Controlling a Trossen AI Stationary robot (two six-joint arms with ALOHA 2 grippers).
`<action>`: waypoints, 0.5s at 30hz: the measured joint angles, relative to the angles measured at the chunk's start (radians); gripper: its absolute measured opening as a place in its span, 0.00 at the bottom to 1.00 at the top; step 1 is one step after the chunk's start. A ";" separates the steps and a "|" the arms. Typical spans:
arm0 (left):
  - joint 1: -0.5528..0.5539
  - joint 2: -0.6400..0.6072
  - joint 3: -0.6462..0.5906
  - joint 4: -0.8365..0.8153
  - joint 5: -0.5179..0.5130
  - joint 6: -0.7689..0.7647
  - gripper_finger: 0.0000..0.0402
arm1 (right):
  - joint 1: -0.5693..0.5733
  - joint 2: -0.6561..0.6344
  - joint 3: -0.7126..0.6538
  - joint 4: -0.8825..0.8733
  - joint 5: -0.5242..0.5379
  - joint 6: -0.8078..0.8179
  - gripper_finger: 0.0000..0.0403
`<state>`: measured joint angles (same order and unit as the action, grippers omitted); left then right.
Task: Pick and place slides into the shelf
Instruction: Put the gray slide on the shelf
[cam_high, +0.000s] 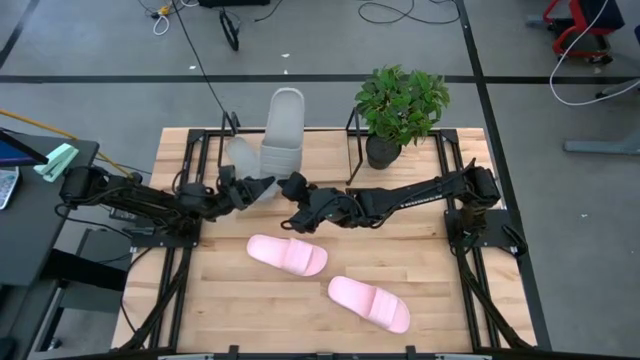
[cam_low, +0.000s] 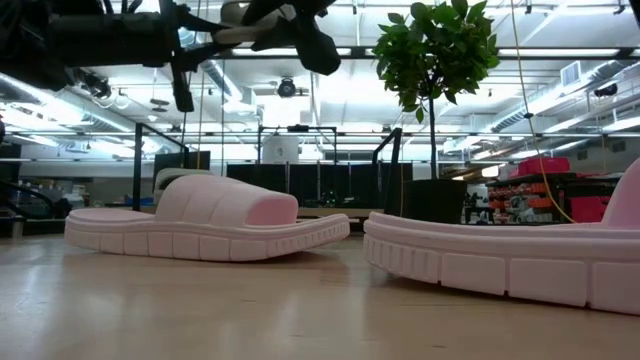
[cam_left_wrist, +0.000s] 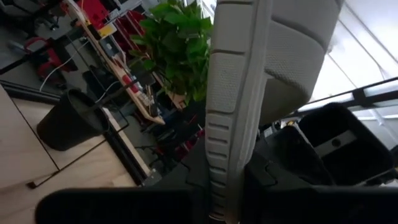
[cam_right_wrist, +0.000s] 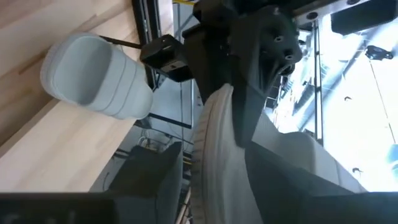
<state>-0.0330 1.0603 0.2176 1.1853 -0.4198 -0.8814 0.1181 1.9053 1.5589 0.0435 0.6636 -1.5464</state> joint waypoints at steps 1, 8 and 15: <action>0.000 0.000 0.000 -0.001 -0.001 0.000 0.13 | 0.000 0.000 0.000 -0.001 0.000 0.000 0.43; 0.000 0.000 0.000 -0.003 -0.005 -0.001 0.15 | -0.023 0.000 0.000 -0.002 -0.009 0.018 0.35; 0.001 0.000 0.000 -0.002 -0.008 0.023 0.11 | -0.030 0.000 0.000 -0.001 -0.016 0.034 0.23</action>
<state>-0.0319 1.0603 0.2176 1.1835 -0.4275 -0.8589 0.0885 1.9053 1.5589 0.0422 0.6481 -1.5120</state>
